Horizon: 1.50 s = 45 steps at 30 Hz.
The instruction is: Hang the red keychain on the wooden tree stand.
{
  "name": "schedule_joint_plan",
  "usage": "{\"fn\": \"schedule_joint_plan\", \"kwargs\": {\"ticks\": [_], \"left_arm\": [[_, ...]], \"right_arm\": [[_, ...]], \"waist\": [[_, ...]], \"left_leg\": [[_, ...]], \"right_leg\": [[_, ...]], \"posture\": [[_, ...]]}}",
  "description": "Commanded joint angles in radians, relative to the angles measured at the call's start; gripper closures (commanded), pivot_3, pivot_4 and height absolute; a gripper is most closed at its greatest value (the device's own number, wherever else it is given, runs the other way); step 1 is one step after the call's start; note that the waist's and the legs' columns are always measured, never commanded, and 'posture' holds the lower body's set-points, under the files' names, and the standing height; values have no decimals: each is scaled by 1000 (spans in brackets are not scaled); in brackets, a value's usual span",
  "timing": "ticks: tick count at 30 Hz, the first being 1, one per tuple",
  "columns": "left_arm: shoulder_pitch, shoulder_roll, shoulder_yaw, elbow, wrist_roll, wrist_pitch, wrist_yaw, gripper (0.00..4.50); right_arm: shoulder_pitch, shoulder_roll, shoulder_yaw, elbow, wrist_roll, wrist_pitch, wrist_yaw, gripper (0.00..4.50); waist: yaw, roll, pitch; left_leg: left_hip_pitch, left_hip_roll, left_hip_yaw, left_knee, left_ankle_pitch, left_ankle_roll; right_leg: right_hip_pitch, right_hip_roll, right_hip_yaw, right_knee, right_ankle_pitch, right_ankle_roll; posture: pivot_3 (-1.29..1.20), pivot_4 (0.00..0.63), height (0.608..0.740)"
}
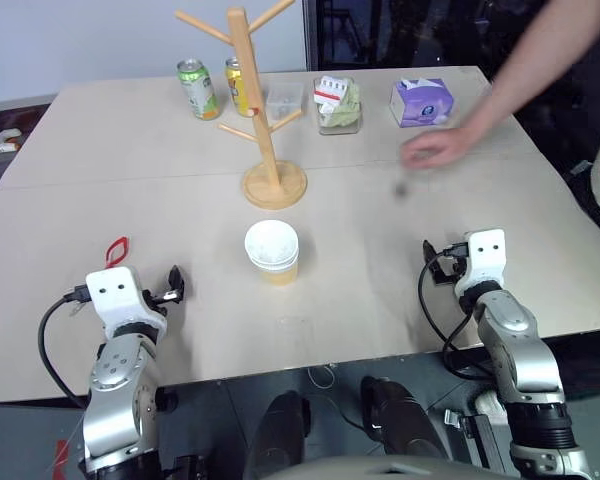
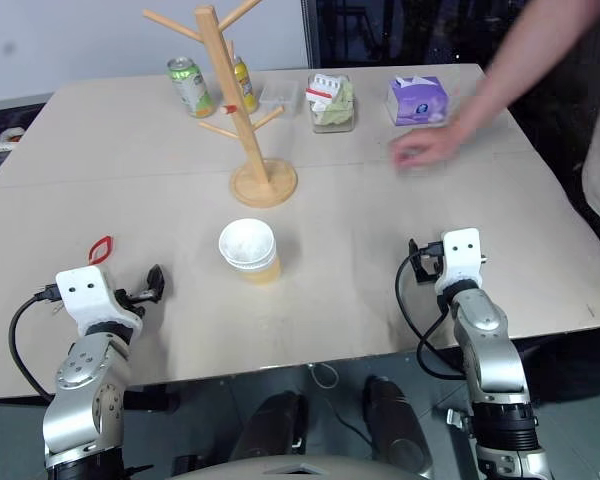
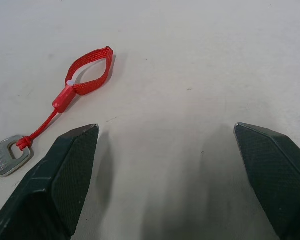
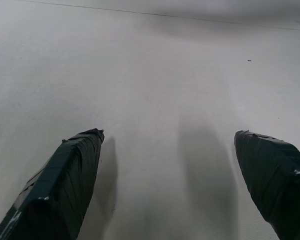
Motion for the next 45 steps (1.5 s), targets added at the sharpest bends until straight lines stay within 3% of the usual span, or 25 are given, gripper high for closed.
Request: {"fn": "schedule_joint_plan", "kwargs": {"ticks": [1, 4, 10, 13, 16, 24, 27, 37, 45], "left_arm": [[7, 81, 12, -46, -60, 57, -99, 46], [-26, 296, 39, -115, -214, 152, -359, 46], [-98, 616, 85, -135, -437, 306, -679, 46], [-125, 735, 92, -140, -510, 362, -795, 46], [-144, 814, 109, -130, -545, 404, -858, 46], [-65, 869, 312, -215, -666, 548, -942, 46], [-19, 894, 365, -240, -634, 553, -977, 46], [14, 895, 437, -285, -615, 565, -973, 46], [23, 883, 470, -315, -627, 579, -965, 46]], "right_arm": [[-55, -52, 9, -50, 27, 7, 81, 0], [-187, -198, 60, -112, 127, 105, 330, 0], [-480, -402, 159, -124, 343, 226, 779, 0], [-609, -453, 227, -93, 374, 218, 952, 0], [-718, -428, 292, -43, 375, 207, 1041, 0], [-869, -269, 483, 77, 251, 106, 1118, 0], [-915, -188, 511, 137, 216, 56, 1117, 0], [-959, -12, 659, 398, 14, -239, 1151, 0], [-983, 19, 715, 507, -179, -355, 1097, 0]], "waist": [[0, 0, 0], [-6, 0, 5], [-17, 1, 5], [-20, 1, 5], [-23, 1, 5], [-24, 2, 6], [-25, 2, 6], [-26, 3, 7], [-26, 3, 7]], "left_leg": [[0, 0, 0, 0, 0, 0], [-2, 1, 0, 1, 0, 0], [-2, 1, -3, -3, 0, 0], [-3, 1, -3, -5, 0, 0], [-4, 1, -3, -6, -1, 1], [-4, 3, -2, -8, -1, 1], [-4, 2, -2, -8, 0, 1], [-3, 2, -3, -8, 0, 0], [-3, 2, -3, -8, 1, -2]], "right_leg": [[0, 0, 0, 0, 0, 0], [-3, 1, 0, 0, 0, 0], [-2, 1, -4, -2, -1, -2], [-4, 0, -5, -4, -2, -4], [-5, 0, -5, -5, -2, -4], [-8, 1, -6, -3, -3, -5], [-8, 0, -6, -2, -3, -5], [-8, 0, -6, 0, -3, -6], [-8, 0, -6, 1, -3, -6]], "posture": [[0, 150, 740], [0, 150, 740], [0, 150, 740], [0, 150, 740], [0, 150, 740], [0, 150, 740], [0, 150, 740], [0, 150, 740], [0, 150, 740]]}}
